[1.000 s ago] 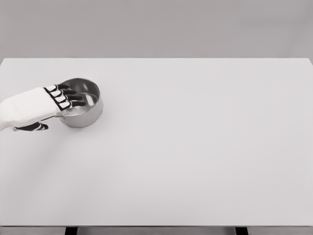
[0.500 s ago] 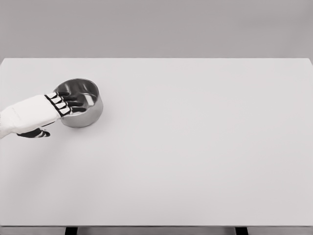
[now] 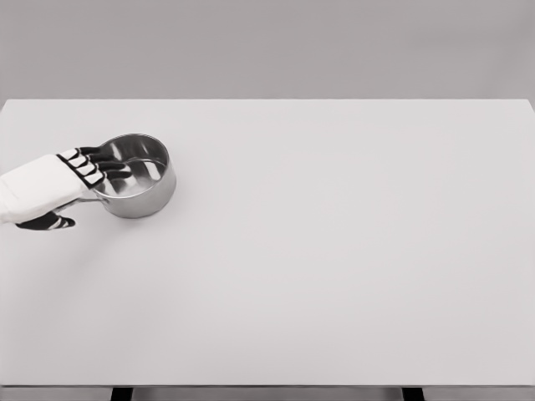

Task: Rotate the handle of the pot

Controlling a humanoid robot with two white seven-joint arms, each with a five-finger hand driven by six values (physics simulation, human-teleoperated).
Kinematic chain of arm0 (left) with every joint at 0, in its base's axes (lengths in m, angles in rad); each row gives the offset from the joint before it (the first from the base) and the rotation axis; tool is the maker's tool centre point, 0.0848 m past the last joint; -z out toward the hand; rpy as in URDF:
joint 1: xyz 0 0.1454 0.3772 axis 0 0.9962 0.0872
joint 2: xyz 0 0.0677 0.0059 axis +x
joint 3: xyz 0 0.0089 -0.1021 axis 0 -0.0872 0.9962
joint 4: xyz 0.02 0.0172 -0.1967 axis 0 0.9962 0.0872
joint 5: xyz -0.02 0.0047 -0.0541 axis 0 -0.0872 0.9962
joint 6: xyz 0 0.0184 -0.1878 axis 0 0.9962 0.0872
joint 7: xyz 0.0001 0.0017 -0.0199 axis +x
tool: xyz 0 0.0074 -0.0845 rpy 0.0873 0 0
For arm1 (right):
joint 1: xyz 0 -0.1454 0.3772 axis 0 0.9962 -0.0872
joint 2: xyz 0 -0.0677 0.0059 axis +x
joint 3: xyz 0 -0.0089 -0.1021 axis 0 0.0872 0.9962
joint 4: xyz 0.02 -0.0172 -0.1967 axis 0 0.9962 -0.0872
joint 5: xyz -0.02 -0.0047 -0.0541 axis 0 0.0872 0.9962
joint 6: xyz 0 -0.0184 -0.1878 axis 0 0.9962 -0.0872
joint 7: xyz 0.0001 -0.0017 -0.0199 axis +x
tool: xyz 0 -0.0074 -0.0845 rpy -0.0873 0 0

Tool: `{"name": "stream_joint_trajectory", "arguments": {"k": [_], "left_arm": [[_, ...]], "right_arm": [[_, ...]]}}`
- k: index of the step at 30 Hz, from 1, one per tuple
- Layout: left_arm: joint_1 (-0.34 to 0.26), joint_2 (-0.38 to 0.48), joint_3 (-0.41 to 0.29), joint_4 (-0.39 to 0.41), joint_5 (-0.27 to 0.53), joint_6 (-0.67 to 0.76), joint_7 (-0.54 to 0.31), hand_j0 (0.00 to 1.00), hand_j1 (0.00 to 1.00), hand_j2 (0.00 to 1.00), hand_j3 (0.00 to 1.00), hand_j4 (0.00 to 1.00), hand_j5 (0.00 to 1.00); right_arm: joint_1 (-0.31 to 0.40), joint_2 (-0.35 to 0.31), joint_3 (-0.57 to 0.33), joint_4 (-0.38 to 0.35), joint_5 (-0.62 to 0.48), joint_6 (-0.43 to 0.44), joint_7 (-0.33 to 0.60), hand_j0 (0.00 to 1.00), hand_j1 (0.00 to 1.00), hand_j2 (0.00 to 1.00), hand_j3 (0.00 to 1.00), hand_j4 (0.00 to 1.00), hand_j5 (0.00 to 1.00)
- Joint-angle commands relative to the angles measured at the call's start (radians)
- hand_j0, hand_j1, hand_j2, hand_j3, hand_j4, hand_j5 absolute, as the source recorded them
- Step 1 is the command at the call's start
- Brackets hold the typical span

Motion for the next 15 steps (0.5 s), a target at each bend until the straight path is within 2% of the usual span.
{"name": "stream_joint_trajectory", "arguments": {"k": [1, 5, 15], "left_arm": [[0.0, -0.002, 0.003, 0.019, 0.001, 0.002, 0.0, 1.0, 1.0, 1.0, 1.0, 1.0, 1.0], [-0.003, -0.003, 0.003, 0.045, -0.021, 0.002, 0.0, 1.0, 1.0, 1.0, 1.0, 1.0, 1.0], [-0.012, -0.006, 0.018, 0.046, -0.084, 0.002, 0.0, 1.0, 1.0, 1.0, 1.0, 1.0, 1.0]], "right_arm": [[0.0, 0.0, 0.0, 0.0, 0.0, 0.0, 0.001, 1.0, 1.0, 1.0, 1.0, 1.0, 1.0], [0.0, 0.0, 0.0, 0.0, 0.0, 0.0, 0.001, 1.0, 1.0, 1.0, 1.0, 1.0, 1.0], [0.0, 0.0, 0.0, 0.0, 0.0, -0.001, 0.001, 1.0, 1.0, 1.0, 1.0, 1.0, 1.0]]}}
